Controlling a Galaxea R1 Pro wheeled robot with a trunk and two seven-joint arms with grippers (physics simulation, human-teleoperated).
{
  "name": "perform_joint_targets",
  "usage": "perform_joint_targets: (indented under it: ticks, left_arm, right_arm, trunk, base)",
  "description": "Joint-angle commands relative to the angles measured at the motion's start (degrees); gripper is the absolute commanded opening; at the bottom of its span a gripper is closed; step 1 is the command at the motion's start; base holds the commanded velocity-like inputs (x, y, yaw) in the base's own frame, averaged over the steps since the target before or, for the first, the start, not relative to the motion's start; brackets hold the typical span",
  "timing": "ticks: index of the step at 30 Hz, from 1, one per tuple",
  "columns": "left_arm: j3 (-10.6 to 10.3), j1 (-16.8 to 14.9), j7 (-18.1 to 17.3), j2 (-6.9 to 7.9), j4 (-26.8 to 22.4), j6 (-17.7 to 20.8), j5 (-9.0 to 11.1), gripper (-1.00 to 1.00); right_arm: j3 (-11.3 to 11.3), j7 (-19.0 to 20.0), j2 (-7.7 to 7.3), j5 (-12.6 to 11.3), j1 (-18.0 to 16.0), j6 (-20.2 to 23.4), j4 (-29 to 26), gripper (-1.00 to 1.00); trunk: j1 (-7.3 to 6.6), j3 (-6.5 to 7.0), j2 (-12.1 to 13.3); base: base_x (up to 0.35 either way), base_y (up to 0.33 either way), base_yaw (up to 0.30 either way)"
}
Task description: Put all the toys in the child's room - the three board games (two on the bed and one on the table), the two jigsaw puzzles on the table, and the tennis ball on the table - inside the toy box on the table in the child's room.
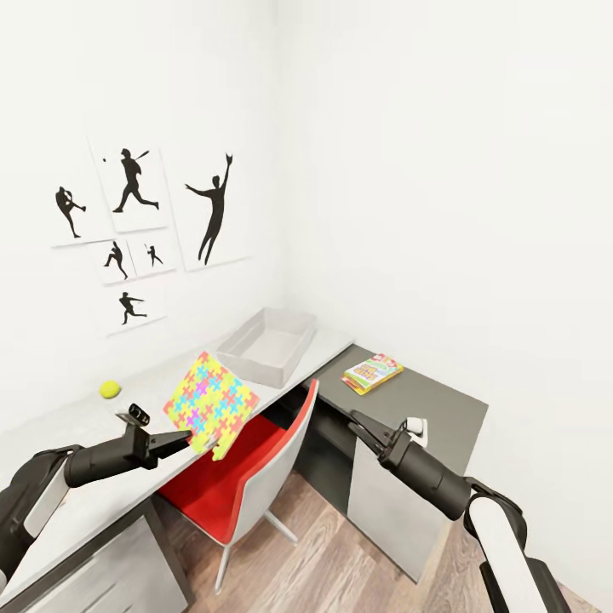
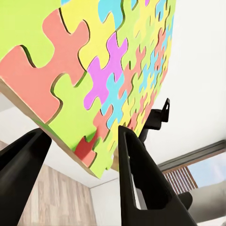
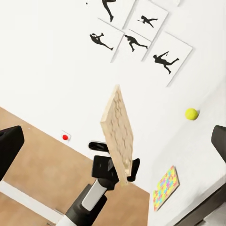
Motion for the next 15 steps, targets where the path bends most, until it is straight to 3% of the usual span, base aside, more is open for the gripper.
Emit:
perform_joint_targets:
  ticks: [1,9,11,15]
  left_arm:
    - [0.0,0.0,-0.3,0.05,0.0,0.6,0.0,-1.0]
    - [-0.2,0.0,-0.3,0.05,0.0,0.6,0.0,-1.0]
    - [-0.2,0.0,-0.3,0.05,0.0,0.6,0.0,-1.0]
    - [-0.2,0.0,-0.3,0.05,-0.1,0.6,0.0,-1.0]
  right_arm:
    - [-1.3,0.1,0.07,0.0,-0.1,0.3,0.0,1.0]
    - [-2.2,-1.5,0.1,0.4,-0.1,0.1,0.1,1.0]
    - [-2.3,-4.2,0.07,1.5,-0.2,0.1,0.0,1.0]
    - [-2.6,-15.5,0.06,6.3,-0.8,0.7,-0.1,1.0]
  trunk:
    - [0.04,-0.13,-0.1]
    - [0.04,-0.13,-0.1]
    - [0.04,-0.13,-0.1]
    - [0.04,-0.13,-0.1]
  base:
    - [0.0,0.0,-0.002]
    - [0.0,0.0,0.0]
    - [0.0,0.0,0.0]
    - [0.0,0.0,0.0]
